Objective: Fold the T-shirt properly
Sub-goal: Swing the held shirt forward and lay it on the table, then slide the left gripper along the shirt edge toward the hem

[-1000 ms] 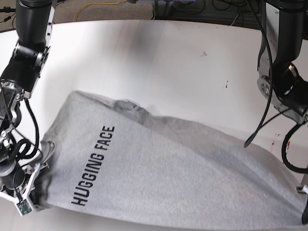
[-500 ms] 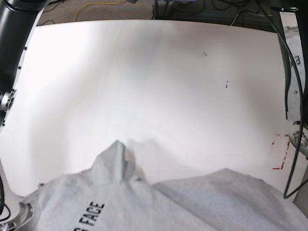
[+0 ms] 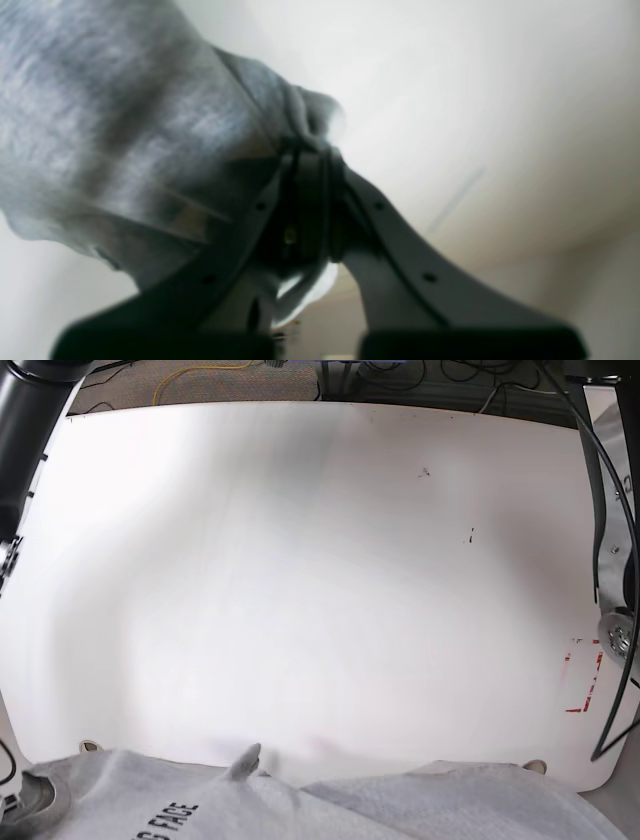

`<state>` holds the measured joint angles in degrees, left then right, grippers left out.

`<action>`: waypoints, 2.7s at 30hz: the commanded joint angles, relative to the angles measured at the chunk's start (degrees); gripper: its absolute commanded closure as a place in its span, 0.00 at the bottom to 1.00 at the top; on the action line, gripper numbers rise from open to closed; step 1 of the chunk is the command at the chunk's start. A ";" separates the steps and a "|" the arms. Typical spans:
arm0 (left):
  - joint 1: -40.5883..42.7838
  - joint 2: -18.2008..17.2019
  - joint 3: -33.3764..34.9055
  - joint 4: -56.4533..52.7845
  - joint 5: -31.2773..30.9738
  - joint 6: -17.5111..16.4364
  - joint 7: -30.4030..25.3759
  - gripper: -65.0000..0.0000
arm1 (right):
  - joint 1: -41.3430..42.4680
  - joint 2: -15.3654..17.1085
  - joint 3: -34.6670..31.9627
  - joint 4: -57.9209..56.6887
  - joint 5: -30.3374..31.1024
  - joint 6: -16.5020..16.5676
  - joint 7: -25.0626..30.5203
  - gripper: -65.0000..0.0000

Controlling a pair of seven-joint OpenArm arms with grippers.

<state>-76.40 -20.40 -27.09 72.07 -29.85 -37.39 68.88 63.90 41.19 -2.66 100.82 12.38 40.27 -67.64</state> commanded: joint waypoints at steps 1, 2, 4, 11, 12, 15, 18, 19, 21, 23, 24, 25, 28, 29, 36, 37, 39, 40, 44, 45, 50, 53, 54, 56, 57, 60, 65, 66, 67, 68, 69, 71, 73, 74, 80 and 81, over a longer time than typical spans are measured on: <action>2.34 -0.65 -0.03 4.45 -2.02 0.07 -1.15 1.00 | -4.95 0.79 5.07 3.40 -1.44 -0.27 -0.36 1.00; 4.18 -0.92 -0.12 5.95 -2.55 -0.02 -0.79 1.00 | -7.42 0.79 6.74 4.37 -1.44 -0.27 -0.36 1.00; 8.49 -1.62 -0.21 9.64 -3.96 -0.02 0.44 1.00 | -13.22 0.70 9.56 6.66 -1.35 -0.27 -0.36 1.00; 27.30 -2.06 -4.34 19.58 -9.50 -0.37 0.88 1.00 | -33.44 -4.57 21.34 12.11 -1.35 -0.27 -0.01 1.00; 29.59 -2.06 -4.86 20.54 -10.37 -0.37 0.88 1.00 | -35.72 -5.45 22.66 12.46 -1.35 -0.27 0.08 1.00; 37.32 -2.06 -6.53 23.27 -12.75 -0.37 0.88 1.00 | -43.11 -8.00 26.35 13.07 -1.35 -0.27 2.01 1.00; 46.12 -1.71 -8.38 25.64 -14.51 -0.37 0.88 1.00 | -51.28 -12.13 29.07 13.07 -1.96 -0.27 6.67 1.00; 48.66 -1.71 -9.00 26.52 -14.86 -0.37 0.88 1.00 | -53.74 -13.37 29.69 13.07 -1.96 -0.27 7.99 1.00; 53.50 -1.62 -10.31 27.66 -15.39 -0.37 0.70 1.00 | -57.70 -15.30 30.48 13.07 -1.96 -0.27 9.57 1.00; 56.93 -1.62 -11.37 28.19 -15.56 -0.46 0.70 1.00 | -60.51 -17.06 30.74 13.07 -1.96 -0.27 10.63 1.00; 59.21 -1.53 -11.90 28.45 -15.74 -0.46 0.70 1.00 | -62.18 -17.94 30.74 13.07 -1.96 -0.27 11.15 1.00; 60.71 -1.53 -12.34 28.45 -16.00 -0.46 0.70 1.00 | -63.50 -18.55 30.74 13.16 -1.96 -0.27 11.50 1.00; 65.37 -1.53 -13.74 28.19 -17.41 -1.08 0.61 1.00 | -67.02 -20.49 30.83 13.16 -1.96 -0.27 12.47 1.00; 66.95 -1.53 -14.10 28.19 -17.67 -1.60 0.61 1.00 | -68.25 -21.01 30.83 13.16 -1.96 -0.27 12.91 1.00; 73.46 -1.62 -15.06 28.19 -16.88 -2.61 0.61 1.00 | -74.58 -24.44 30.83 13.25 -1.96 -0.27 15.02 1.00; 74.42 -1.71 -15.06 28.19 -16.88 -2.61 0.61 1.00 | -75.37 -24.79 30.83 13.25 -1.96 -0.27 15.11 1.00; 76.44 -1.88 -15.06 28.10 -16.88 -2.61 0.61 1.00 | -76.87 -25.41 30.83 13.34 -1.96 -0.27 15.11 1.00; 77.06 -1.88 -15.06 28.19 -16.88 -2.61 0.61 1.00 | -77.31 -25.59 30.83 13.34 -1.96 -0.27 15.11 1.00; 80.66 -1.97 -15.06 28.10 -16.88 -2.61 0.61 1.00 | -80.47 -26.99 32.59 13.43 -1.96 -0.27 15.20 1.00; 81.28 -1.97 -15.06 28.01 -16.62 -2.61 0.61 1.00 | -81.00 -27.52 33.12 13.43 -1.96 -0.27 15.20 1.00; 83.21 -1.88 -14.53 27.93 -13.28 -2.61 0.61 1.00 | -83.64 -29.54 35.40 13.43 -1.96 -0.27 15.20 1.00; 83.30 -1.71 -13.22 27.84 -10.37 -2.61 0.61 1.00 | -85.31 -29.80 35.67 13.43 -1.70 -0.27 15.20 1.00; 83.30 -1.71 -12.78 27.84 -9.93 -2.61 0.61 1.00 | -85.74 -29.80 35.67 13.43 -1.52 -0.27 15.20 1.00; 83.30 -1.71 -11.72 27.84 -8.97 -2.61 0.61 1.00 | -86.71 -29.98 35.67 13.43 -1.44 -0.27 15.20 1.00; 83.21 -1.71 -11.28 27.75 -8.44 -2.61 0.61 1.00 | -87.06 -30.51 35.67 13.43 -1.44 -0.27 15.20 1.00; 83.21 -1.71 -10.84 26.52 -7.74 -2.61 0.61 1.00 | -87.50 -31.48 35.67 13.43 -1.96 -0.27 15.20 1.00; 83.13 -1.88 -10.84 22.12 -6.42 -2.61 0.52 1.00 | -88.65 -31.74 35.67 13.16 -1.96 -0.27 15.20 1.00; 83.04 -1.88 -10.84 21.33 -6.07 -2.61 0.44 1.00 | -88.82 -31.74 35.67 13.16 -1.96 -0.27 15.20 1.00; 82.86 -1.97 -10.84 20.63 -5.71 -2.61 0.17 1.00 | -88.91 -31.74 35.67 13.16 -1.96 -0.27 15.20 1.00; 82.25 -1.97 -10.84 20.01 -5.10 -2.61 -0.44 1.00 | -88.91 -31.74 35.67 13.16 -1.96 -0.27 15.20 1.00; 81.90 -1.97 -10.84 19.58 -4.75 -2.61 -0.97 1.00 | -89.00 -31.74 35.67 13.07 -1.96 -0.27 15.20 1.00; 81.28 -1.97 -10.75 18.52 -4.31 -2.61 -2.38 1.00 | -89.35 -31.74 35.67 13.07 -1.96 -0.27 15.20 1.00; 81.10 -1.97 -10.40 17.73 -3.96 -2.61 -3.61 1.00 | -89.88 -31.74 35.58 13.07 -1.96 -0.27 15.20 1.00; 81.02 -1.97 -9.96 17.47 -3.96 -2.61 -4.05 1.00 | -89.96 -31.74 35.58 13.07 -1.96 -0.27 15.28 1.00; 78.47 -2.06 -7.33 17.47 -4.04 -2.61 -4.66 1.00 | -90.05 -31.83 35.58 12.99 -1.96 -0.27 15.28 1.00; 78.03 -2.06 -7.33 17.55 -4.04 -2.61 -4.66 1.00 | -90.14 -31.83 35.58 12.99 -1.96 -0.27 15.28 1.00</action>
<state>3.11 -21.23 -34.06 88.60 -33.01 -39.94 65.14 -26.09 8.73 32.62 112.95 10.33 40.12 -53.10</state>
